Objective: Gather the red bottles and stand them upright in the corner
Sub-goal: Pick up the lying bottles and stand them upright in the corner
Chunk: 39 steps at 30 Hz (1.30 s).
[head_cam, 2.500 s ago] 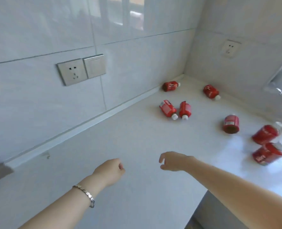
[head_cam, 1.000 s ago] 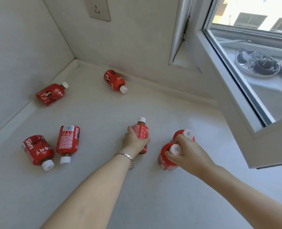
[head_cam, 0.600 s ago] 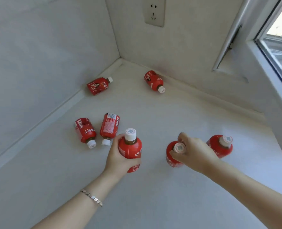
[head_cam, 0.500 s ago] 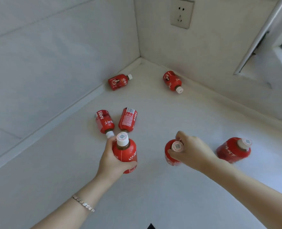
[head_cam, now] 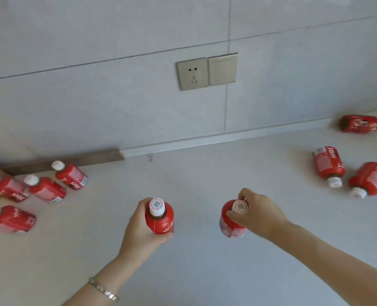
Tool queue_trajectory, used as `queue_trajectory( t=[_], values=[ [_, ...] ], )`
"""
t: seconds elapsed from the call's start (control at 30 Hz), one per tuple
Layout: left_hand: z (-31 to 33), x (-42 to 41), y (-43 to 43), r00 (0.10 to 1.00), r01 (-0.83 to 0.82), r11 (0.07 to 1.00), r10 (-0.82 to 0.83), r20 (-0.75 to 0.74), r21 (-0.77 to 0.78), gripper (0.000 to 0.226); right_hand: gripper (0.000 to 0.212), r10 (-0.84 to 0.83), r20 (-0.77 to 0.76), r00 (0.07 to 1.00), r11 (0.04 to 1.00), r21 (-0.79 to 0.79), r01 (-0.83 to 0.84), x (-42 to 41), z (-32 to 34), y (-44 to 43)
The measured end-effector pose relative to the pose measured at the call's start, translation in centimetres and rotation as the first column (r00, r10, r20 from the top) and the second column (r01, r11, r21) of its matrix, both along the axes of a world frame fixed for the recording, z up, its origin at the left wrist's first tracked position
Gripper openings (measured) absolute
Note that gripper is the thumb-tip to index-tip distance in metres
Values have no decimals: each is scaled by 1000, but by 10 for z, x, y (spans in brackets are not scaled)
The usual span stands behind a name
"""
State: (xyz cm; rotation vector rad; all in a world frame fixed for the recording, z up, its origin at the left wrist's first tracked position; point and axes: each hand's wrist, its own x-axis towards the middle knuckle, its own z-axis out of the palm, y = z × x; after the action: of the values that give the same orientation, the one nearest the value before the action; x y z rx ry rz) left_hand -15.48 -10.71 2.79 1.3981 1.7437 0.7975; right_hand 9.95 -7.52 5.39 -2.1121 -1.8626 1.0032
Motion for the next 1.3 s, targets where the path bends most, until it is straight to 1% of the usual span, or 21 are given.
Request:
queue_trajectory(
  t=[0.13, 0.2, 0.27, 0.37, 0.43, 0.53, 0.6, 0.63, 0.73, 0.8, 0.87, 0.97, 1.0, 1.07, 1.1, 1.13, 1.17, 1.2, 1.23, 1.27, 1.3],
  values=[
    [-11, -129, -7, 992, -115, 993, 114, -52, -20, 69, 26, 80, -13, 997, 997, -8, -80, -118, -6, 19],
    [-21, -190, -7, 978, -203, 978, 201, -58, -37, 69, 25, 102, -22, 995, 995, -11, -102, -172, -11, 27],
    [-32, -245, -6, 949, -312, 948, 307, -73, -70, 73, 26, 117, -34, 993, 993, -20, -117, -222, -15, 30],
    [-50, -313, -3, 878, -478, 875, 472, -79, -77, 78, 27, 142, -46, 989, 989, -21, -143, -288, -24, 33],
    [-60, -346, 0, 838, -545, 835, 541, -69, -75, 79, 28, 150, -54, 987, 988, -33, -152, -325, -31, 34],
    [-71, -379, 0, 777, -629, 774, 629, -24, -66, 69, 28, 165, -102, 981, 984, -50, -170, -374, -40, 39],
    [-79, -393, 0, 744, -666, 742, 669, 13, -77, 74, 28, 185, -121, 975, 980, -48, -192, -406, -44, 45],
    [-83, -398, -1, 744, -664, 743, 667, 29, -83, 77, 28, 199, -130, 971, 978, -42, -206, -422, -46, 48],
    [-94, -408, -3, 777, -617, 783, 622, 92, -81, 80, 33, 242, -156, 958, 969, -5, -246, -470, -51, 63],
    [-100, -412, -5, 800, -586, 806, 592, 96, -88, 84, 40, 261, -161, 952, 965, 7, -263, -501, -55, 74],
    [-105, -418, -5, 837, -542, 833, 548, 19, -111, 89, 45, 274, -148, 950, 961, 2, -276, -525, -61, 84],
    [-101, -424, -5, 875, -485, 844, 462, -147, -230, 93, 48, 269, -137, 953, 961, -19, -274, -547, -67, 94],
    [-98, -424, -7, 873, -487, 831, 451, -187, -268, 88, 49, 269, -132, 954, 961, -36, -276, -550, -67, 96],
    [-93, -419, -13, 866, -494, 797, 413, -283, -348, 69, 50, 295, -104, 950, 951, -66, -303, -548, -64, 98],
    [-90, -414, -18, 878, -463, 778, 339, -338, -424, 60, 48, 323, -84, 943, 941, -73, -329, -543, -63, 97],
    [-87, -407, -22, 901, -400, 755, 218, -376, -520, 52, 47, 356, -63, 932, 929, -83, -360, -534, -62, 96],
    [-85, -398, -25, 924, -309, 733, 81, -374, -606, 45, 46, 386, -46, 921, 916, -102, -389, -523, -62, 93],
    [-85, -388, -27, 938, -216, 726, -32, -346, -653, 35, 47, 407, -31, 913, 904, -128, -407, -508, -63, 88],
    [-85, -376, -25, 944, -133, 731, -112, -311, -669, 23, 47, 420, -17, 907, 896, -155, -417, -490, -65, 83],
    [-86, -364, -22, 945, -68, 751, -163, -285, -656, 17, 46, 429, -1, 903, 889, -176, -423, -471, -68, 78],
    [-87, -350, -15, 936, -25, 782, -201, -290, -622, 22, 44, 432, 14, 902, 885, -196, -421, -449, -70, 73]
  ],
)
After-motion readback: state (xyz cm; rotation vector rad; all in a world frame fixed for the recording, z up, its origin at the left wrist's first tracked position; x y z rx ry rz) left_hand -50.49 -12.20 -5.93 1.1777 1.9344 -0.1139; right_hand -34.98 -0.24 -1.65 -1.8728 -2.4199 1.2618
